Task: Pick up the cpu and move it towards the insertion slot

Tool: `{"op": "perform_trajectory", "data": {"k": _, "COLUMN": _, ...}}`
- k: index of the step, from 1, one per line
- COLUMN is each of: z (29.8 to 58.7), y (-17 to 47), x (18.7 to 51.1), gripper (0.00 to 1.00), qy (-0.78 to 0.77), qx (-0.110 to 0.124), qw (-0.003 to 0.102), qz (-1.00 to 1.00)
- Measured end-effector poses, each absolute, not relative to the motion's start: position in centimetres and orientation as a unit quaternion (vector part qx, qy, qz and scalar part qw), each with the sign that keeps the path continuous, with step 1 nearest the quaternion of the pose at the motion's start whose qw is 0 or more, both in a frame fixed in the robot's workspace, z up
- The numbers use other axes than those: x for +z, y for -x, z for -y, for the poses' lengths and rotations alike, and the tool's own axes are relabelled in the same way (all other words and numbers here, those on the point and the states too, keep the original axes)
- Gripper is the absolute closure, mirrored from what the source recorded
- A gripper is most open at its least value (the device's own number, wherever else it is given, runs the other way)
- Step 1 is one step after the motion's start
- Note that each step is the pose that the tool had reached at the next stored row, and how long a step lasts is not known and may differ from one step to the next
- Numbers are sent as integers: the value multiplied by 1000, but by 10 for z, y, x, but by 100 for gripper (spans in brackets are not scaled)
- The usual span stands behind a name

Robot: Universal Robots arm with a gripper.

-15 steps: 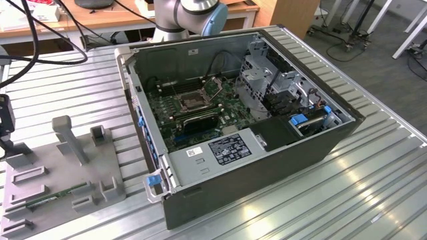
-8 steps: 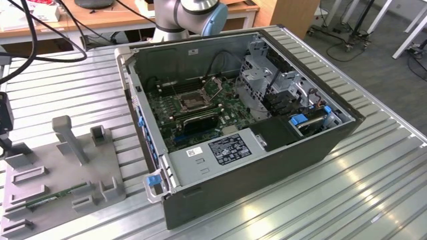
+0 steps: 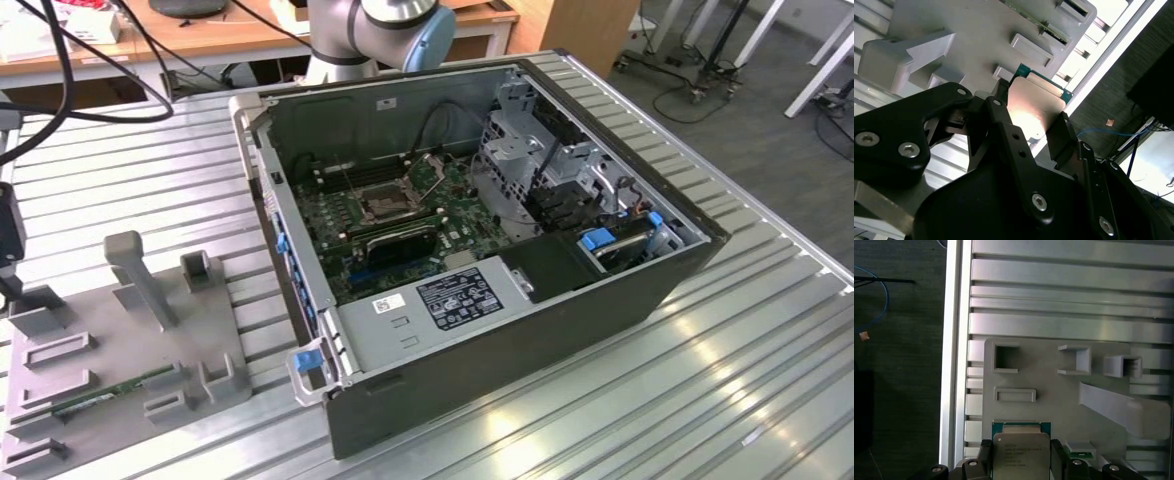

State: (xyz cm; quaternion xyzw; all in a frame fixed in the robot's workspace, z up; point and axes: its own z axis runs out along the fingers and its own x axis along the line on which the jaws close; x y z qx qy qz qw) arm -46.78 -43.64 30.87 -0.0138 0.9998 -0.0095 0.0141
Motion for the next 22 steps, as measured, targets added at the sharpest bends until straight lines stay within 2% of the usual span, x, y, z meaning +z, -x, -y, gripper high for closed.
{"op": "perform_trajectory", "data": {"k": 22, "z": 436, "y": 468, "x": 322, "gripper": 45, "qy": 14, "qx": -9, "qw": 14, "qz": -1000}}
